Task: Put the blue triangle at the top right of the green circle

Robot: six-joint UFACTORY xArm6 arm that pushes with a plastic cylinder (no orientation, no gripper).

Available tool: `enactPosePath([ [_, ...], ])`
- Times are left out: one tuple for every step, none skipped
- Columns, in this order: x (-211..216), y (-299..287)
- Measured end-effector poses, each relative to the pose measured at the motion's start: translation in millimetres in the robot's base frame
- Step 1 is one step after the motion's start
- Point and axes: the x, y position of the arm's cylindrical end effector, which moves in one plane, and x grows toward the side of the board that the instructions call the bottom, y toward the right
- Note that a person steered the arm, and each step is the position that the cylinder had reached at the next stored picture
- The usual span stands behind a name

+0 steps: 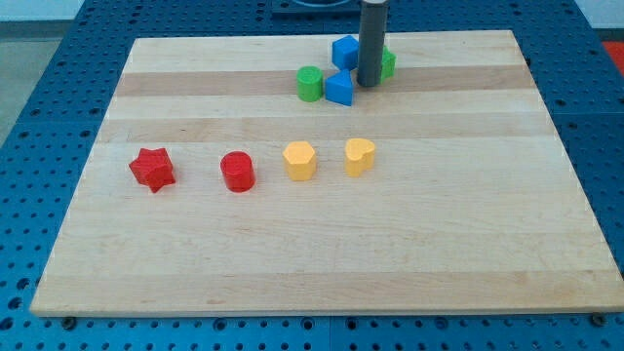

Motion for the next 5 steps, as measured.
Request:
enactPosePath([
  [-14.2, 3.3],
  [-15.5, 3.3],
  [13.2, 6.4],
  [53.3, 13.5],
  [78.9, -29.3],
])
